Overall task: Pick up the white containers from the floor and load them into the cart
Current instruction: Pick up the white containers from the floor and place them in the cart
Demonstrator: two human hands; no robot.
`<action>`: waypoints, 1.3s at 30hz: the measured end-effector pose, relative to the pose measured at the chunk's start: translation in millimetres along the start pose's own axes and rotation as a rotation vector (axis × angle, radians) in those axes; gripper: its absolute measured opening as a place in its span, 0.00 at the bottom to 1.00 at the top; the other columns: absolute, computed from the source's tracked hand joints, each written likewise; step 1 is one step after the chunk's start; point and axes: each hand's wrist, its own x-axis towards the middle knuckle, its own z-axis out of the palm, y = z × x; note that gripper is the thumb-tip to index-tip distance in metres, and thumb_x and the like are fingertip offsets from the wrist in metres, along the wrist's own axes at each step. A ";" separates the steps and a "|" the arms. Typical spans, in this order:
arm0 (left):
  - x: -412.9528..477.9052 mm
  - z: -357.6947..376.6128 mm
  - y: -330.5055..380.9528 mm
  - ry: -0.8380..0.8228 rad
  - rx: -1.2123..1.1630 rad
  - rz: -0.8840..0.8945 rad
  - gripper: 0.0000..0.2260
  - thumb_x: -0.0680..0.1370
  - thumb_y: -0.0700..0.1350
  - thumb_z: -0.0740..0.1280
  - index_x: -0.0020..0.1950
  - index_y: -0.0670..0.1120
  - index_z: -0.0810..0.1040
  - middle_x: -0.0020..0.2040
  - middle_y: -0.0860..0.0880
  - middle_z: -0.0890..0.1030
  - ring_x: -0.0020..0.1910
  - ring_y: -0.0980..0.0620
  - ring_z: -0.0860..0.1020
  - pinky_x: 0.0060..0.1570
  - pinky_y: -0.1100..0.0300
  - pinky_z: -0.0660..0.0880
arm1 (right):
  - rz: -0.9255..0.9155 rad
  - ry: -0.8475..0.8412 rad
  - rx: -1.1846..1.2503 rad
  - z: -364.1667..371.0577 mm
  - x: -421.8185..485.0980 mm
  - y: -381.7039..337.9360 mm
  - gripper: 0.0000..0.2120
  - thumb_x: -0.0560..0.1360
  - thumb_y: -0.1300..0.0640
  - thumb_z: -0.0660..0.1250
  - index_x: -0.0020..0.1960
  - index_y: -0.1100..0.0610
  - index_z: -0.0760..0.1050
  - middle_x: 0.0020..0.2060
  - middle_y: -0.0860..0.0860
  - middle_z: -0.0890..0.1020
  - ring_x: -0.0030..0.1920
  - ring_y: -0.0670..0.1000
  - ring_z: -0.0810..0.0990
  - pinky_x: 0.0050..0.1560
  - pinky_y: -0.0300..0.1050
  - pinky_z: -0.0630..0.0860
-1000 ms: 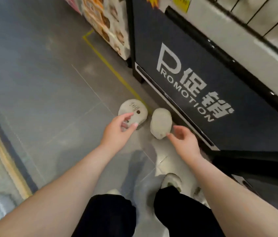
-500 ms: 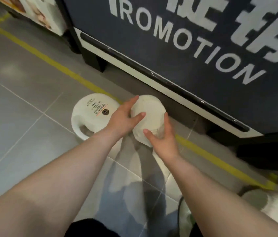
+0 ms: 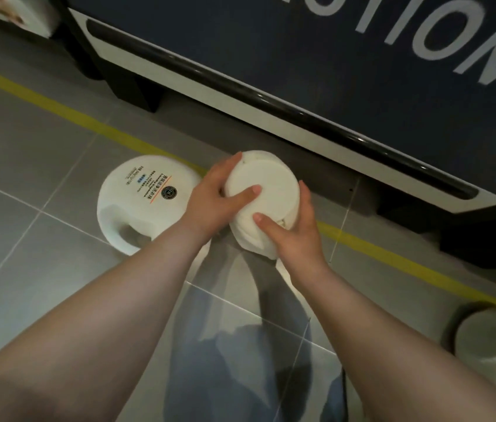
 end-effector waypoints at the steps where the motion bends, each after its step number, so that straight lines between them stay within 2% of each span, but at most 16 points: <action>1: -7.3 0.4 2.1 0.010 -0.030 -0.021 0.30 0.64 0.62 0.75 0.65 0.64 0.72 0.66 0.56 0.75 0.64 0.55 0.75 0.65 0.49 0.73 | 0.002 -0.018 0.009 -4.8 -4.1 -2.2 0.43 0.63 0.53 0.77 0.73 0.44 0.59 0.65 0.43 0.71 0.65 0.45 0.71 0.68 0.50 0.70; 3: -22.7 2.0 9.2 0.027 -0.051 -0.050 0.30 0.66 0.58 0.75 0.66 0.61 0.72 0.65 0.56 0.77 0.62 0.57 0.76 0.64 0.52 0.74 | 0.011 -0.049 -0.012 -13.6 -14.9 -10.0 0.40 0.64 0.54 0.76 0.71 0.44 0.61 0.64 0.42 0.71 0.65 0.44 0.72 0.68 0.49 0.70; 7: -58.0 0.5 40.1 0.091 -0.087 -0.104 0.33 0.68 0.52 0.75 0.71 0.54 0.70 0.66 0.54 0.76 0.63 0.58 0.75 0.65 0.57 0.72 | 0.037 -0.103 -0.049 -27.8 -36.9 -40.2 0.40 0.62 0.49 0.73 0.71 0.43 0.62 0.65 0.43 0.72 0.66 0.45 0.71 0.68 0.49 0.69; 10: -79.1 -13.3 82.9 0.135 -0.077 -0.172 0.30 0.72 0.49 0.75 0.72 0.53 0.69 0.65 0.56 0.75 0.62 0.59 0.73 0.63 0.61 0.71 | 0.069 -0.162 -0.077 -41.7 -55.8 -82.7 0.37 0.66 0.53 0.75 0.71 0.43 0.63 0.60 0.37 0.73 0.63 0.43 0.73 0.67 0.45 0.69; 12: -96.4 -24.6 117.1 0.156 -0.062 -0.199 0.31 0.70 0.54 0.75 0.71 0.56 0.69 0.65 0.58 0.74 0.64 0.57 0.73 0.65 0.53 0.72 | 0.093 -0.221 -0.080 -55.7 -70.2 -123.5 0.32 0.68 0.57 0.74 0.65 0.38 0.64 0.54 0.31 0.73 0.58 0.39 0.74 0.64 0.41 0.71; 14: -121.1 -35.0 155.6 0.207 -0.055 -0.218 0.32 0.69 0.58 0.74 0.71 0.59 0.69 0.68 0.57 0.73 0.67 0.55 0.71 0.66 0.49 0.71 | 0.110 -0.269 -0.083 -70.3 -85.8 -168.8 0.33 0.67 0.57 0.75 0.65 0.38 0.65 0.56 0.34 0.74 0.60 0.41 0.75 0.65 0.45 0.71; 17: -163.0 -55.2 223.2 0.285 -0.082 -0.255 0.31 0.71 0.55 0.74 0.72 0.57 0.68 0.69 0.56 0.73 0.68 0.55 0.70 0.70 0.52 0.67 | 0.123 -0.337 -0.097 -87.4 -117.7 -245.9 0.37 0.65 0.54 0.75 0.70 0.43 0.66 0.61 0.40 0.75 0.63 0.46 0.74 0.66 0.52 0.71; 21: -224.8 -90.2 320.1 0.297 -0.069 -0.244 0.32 0.71 0.55 0.74 0.73 0.56 0.68 0.70 0.57 0.72 0.69 0.54 0.70 0.69 0.55 0.67 | 0.124 -0.348 -0.123 -113.8 -180.5 -344.0 0.35 0.65 0.55 0.76 0.69 0.42 0.67 0.60 0.39 0.75 0.62 0.44 0.74 0.66 0.51 0.72; 25: -293.0 -120.8 401.4 0.256 -0.066 -0.194 0.33 0.69 0.58 0.74 0.72 0.60 0.67 0.70 0.57 0.71 0.67 0.53 0.72 0.67 0.52 0.71 | 0.115 -0.349 -0.110 -140.9 -250.8 -422.3 0.35 0.65 0.54 0.76 0.69 0.39 0.68 0.61 0.40 0.75 0.62 0.45 0.73 0.64 0.52 0.74; 27: -325.1 -131.4 428.8 0.227 -0.076 -0.169 0.31 0.70 0.56 0.75 0.71 0.61 0.68 0.69 0.58 0.72 0.65 0.53 0.73 0.65 0.51 0.72 | 0.109 -0.322 -0.090 -151.7 -286.9 -444.8 0.36 0.64 0.53 0.76 0.68 0.37 0.67 0.62 0.40 0.74 0.63 0.46 0.72 0.63 0.53 0.74; 32: -391.6 -142.2 478.2 0.099 -0.048 -0.059 0.33 0.69 0.54 0.76 0.72 0.57 0.69 0.70 0.54 0.71 0.67 0.55 0.72 0.67 0.57 0.70 | 0.093 -0.190 0.004 -181.4 -375.7 -471.9 0.38 0.58 0.46 0.76 0.66 0.34 0.68 0.64 0.40 0.74 0.65 0.48 0.72 0.64 0.56 0.73; 33: -403.0 -141.0 486.1 0.066 -0.032 -0.040 0.33 0.69 0.54 0.76 0.72 0.57 0.69 0.70 0.55 0.71 0.68 0.55 0.71 0.67 0.57 0.70 | 0.083 -0.166 0.023 -189.5 -392.0 -475.4 0.37 0.59 0.47 0.76 0.65 0.34 0.68 0.64 0.40 0.74 0.65 0.48 0.72 0.64 0.56 0.73; 37: -442.8 -122.4 519.2 -0.101 0.016 0.018 0.40 0.62 0.63 0.76 0.72 0.59 0.68 0.70 0.57 0.72 0.67 0.54 0.73 0.65 0.49 0.73 | 0.060 -0.031 0.100 -233.7 -451.3 -483.6 0.35 0.66 0.56 0.76 0.68 0.37 0.68 0.63 0.39 0.73 0.64 0.46 0.71 0.64 0.53 0.73; 39: -458.0 -103.7 536.2 -0.176 0.059 0.048 0.39 0.63 0.62 0.75 0.72 0.59 0.68 0.69 0.58 0.73 0.65 0.54 0.75 0.63 0.51 0.74 | 0.056 0.028 0.154 -259.2 -477.3 -483.0 0.35 0.67 0.57 0.75 0.69 0.39 0.67 0.64 0.40 0.72 0.63 0.46 0.72 0.61 0.50 0.75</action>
